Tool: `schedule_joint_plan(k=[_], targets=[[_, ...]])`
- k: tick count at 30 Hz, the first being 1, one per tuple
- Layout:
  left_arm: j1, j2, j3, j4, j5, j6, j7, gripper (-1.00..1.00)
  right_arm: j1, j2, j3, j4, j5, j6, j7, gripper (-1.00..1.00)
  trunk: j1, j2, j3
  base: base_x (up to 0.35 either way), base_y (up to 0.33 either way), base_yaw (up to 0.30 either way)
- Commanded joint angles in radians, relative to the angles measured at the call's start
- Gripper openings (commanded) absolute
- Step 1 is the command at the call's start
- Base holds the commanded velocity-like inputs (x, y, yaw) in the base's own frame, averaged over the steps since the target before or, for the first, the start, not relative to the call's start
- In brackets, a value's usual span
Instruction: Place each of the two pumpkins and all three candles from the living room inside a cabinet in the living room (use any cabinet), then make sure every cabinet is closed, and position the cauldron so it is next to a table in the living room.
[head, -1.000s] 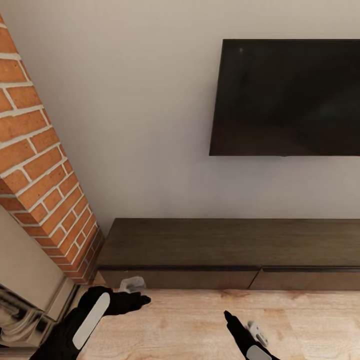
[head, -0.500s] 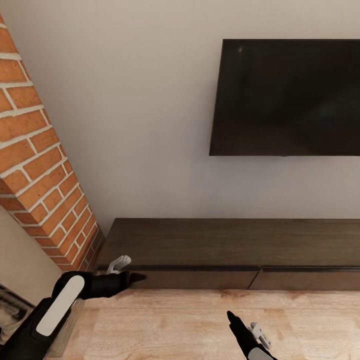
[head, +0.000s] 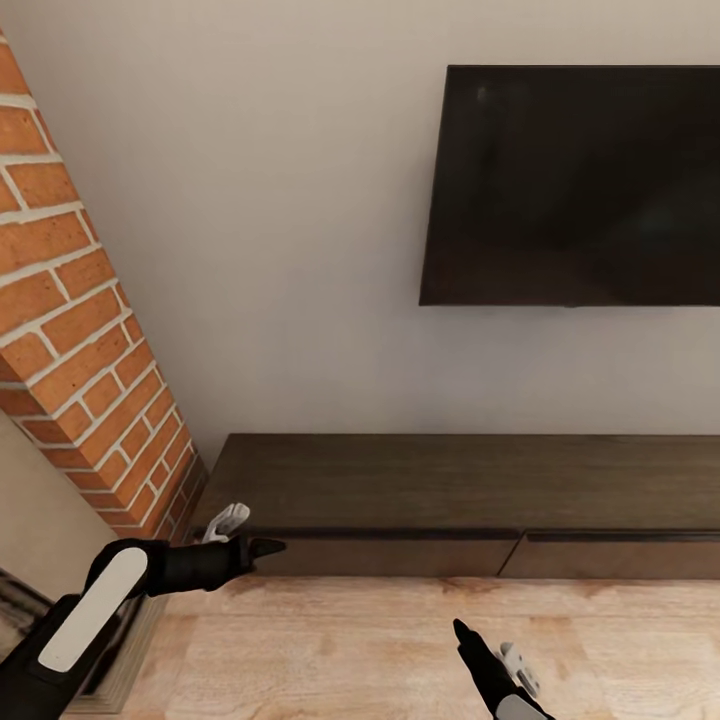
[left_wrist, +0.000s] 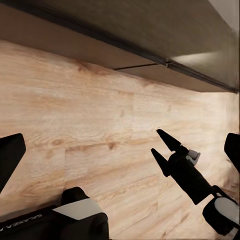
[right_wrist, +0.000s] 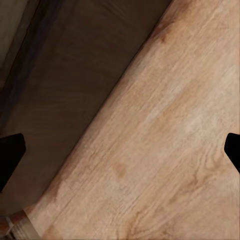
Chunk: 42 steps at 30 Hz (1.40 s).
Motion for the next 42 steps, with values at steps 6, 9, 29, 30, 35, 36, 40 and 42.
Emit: schedule_joint_plan(k=[6, 9, 29, 30, 35, 36, 40, 42], targets=[[0.003, 0.058, -0.006, -0.008, 0.194, 0.001, 0.007, 1.00, -0.001, -0.044, 0.007, 0.000, -0.113, 0.118, 0.260, 1.00, 0.023, -0.043, -0.020, 0.000, 0.000, 0.000], [0.002, 0.068, -0.007, -0.009, 0.237, 0.002, 0.007, 1.00, -0.001, -0.050, 0.006, -0.007, -0.134, 0.177, 0.309, 1.00, 0.035, -0.064, -0.029, 0.000, 0.000, 0.000], [0.002, 0.076, -0.054, -0.013, 0.367, 0.003, 0.007, 1.00, -0.001, -0.071, 0.006, -0.011, -0.144, 0.218, 0.390, 1.00, 0.111, -0.204, -0.092, 0.000, 0.000, 0.000], [0.002, 0.076, -0.054, -0.013, 0.368, 0.003, 0.007, 1.00, -0.001, -0.070, 0.006, -0.012, -0.143, 0.211, 0.392, 1.00, 0.115, -0.211, -0.095, 0.000, 0.000, 0.000], [0.002, 0.076, -0.054, -0.013, 0.368, 0.003, 0.007, 1.00, -0.001, -0.067, 0.012, -0.013, -0.136, 0.146, 0.382, 1.00, 0.134, -0.246, -0.111, 0.000, 0.000, 0.000], [0.002, 0.076, -0.054, -0.013, 0.368, 0.003, 0.007, 1.00, -0.001, -0.067, 0.013, -0.013, -0.135, 0.132, 0.380, 1.00, 0.138, -0.253, -0.114, 0.000, 0.000, 0.000], [0.002, 0.075, -0.054, -0.013, 0.368, 0.003, 0.007, 1.00, -0.001, -0.070, 0.007, -0.015, -0.143, 0.123, 0.392, 1.00, 0.153, -0.281, -0.126, 0.000, 0.000, 0.000], [0.002, 0.074, -0.054, -0.013, 0.368, 0.003, 0.007, 1.00, -0.001, -0.070, 0.004, -0.015, -0.147, 0.126, 0.444, 1.00, 0.161, -0.295, -0.133, 0.000, 0.000, 0.000]])
